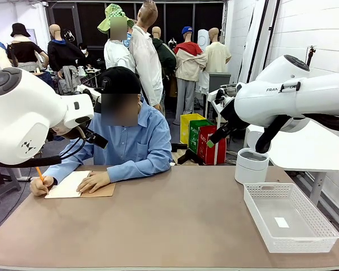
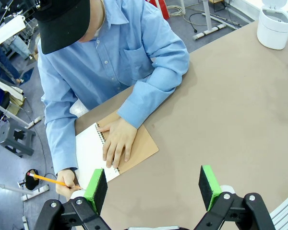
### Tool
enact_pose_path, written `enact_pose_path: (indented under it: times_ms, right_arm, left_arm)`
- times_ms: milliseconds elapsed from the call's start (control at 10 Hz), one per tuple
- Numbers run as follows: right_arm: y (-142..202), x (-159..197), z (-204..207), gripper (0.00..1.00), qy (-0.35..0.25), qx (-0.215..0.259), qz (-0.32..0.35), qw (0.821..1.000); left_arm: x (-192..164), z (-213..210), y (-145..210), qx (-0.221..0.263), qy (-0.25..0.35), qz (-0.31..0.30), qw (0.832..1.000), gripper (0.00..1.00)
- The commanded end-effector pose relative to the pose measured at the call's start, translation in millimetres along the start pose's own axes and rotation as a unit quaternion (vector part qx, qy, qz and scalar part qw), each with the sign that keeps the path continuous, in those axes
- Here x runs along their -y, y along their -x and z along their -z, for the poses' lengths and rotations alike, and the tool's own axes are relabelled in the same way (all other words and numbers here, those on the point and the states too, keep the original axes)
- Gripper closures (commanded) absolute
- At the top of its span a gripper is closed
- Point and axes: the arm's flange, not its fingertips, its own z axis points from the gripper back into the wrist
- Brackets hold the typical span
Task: Sort the paper based on its condition.
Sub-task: If a person hands you a paper, place it in the Organizing basket , and if it's crumpled, put it in the Trash can.
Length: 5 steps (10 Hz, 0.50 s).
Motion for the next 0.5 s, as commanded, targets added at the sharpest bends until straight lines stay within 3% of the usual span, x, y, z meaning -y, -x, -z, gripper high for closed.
enact_pose_path:
  times_ms: [0, 400]
  right_arm:
    - [-0.5, 0.2, 2.3, 0.00, 0.001, -0.002, 0.002, 1.000]
    - [-0.5, 0.2, 2.3, 0.00, 0.001, -0.002, 0.002, 1.000]
  left_arm:
    - [-0.6, 0.5, 0.0, 0.002, -0.004, 0.007, 1.000, 0.00]
    - [-0.6, 0.5, 0.0, 0.002, -0.004, 0.007, 1.000, 0.00]
